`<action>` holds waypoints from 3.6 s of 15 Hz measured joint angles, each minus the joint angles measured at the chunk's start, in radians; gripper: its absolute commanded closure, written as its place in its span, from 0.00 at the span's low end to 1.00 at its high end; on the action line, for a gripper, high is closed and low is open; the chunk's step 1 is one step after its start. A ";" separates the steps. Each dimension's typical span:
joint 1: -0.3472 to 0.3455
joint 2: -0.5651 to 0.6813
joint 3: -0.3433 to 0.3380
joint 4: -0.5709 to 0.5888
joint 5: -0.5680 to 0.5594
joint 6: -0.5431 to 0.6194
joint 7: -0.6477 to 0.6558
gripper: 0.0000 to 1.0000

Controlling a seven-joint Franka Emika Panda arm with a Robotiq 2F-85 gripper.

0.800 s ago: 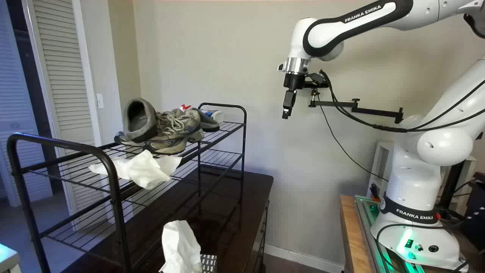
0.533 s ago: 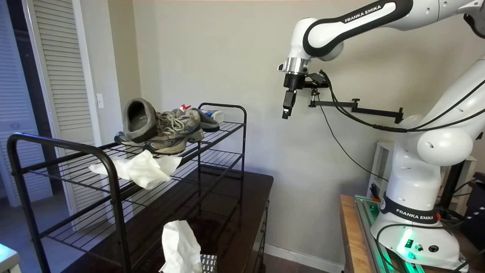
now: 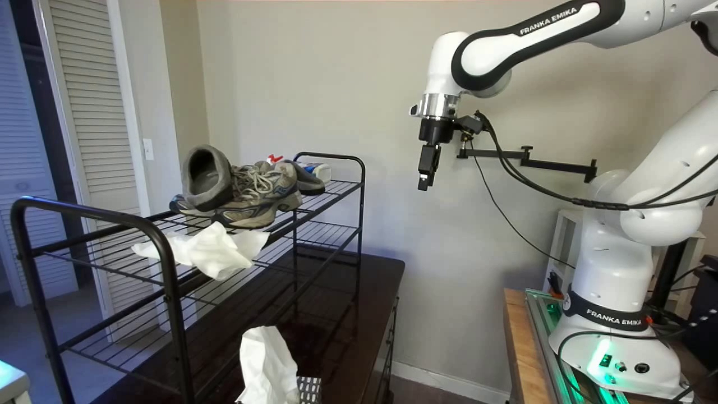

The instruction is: Put the tissue dispenser on the rack

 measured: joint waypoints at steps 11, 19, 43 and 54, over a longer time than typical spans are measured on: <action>0.247 -0.058 0.330 -0.227 0.293 0.276 0.402 0.00; 0.282 0.208 0.573 -0.166 0.283 0.517 0.725 0.00; 0.401 0.702 0.534 0.104 0.106 0.746 0.781 0.00; 0.505 0.842 0.343 0.268 -0.129 0.715 0.836 0.00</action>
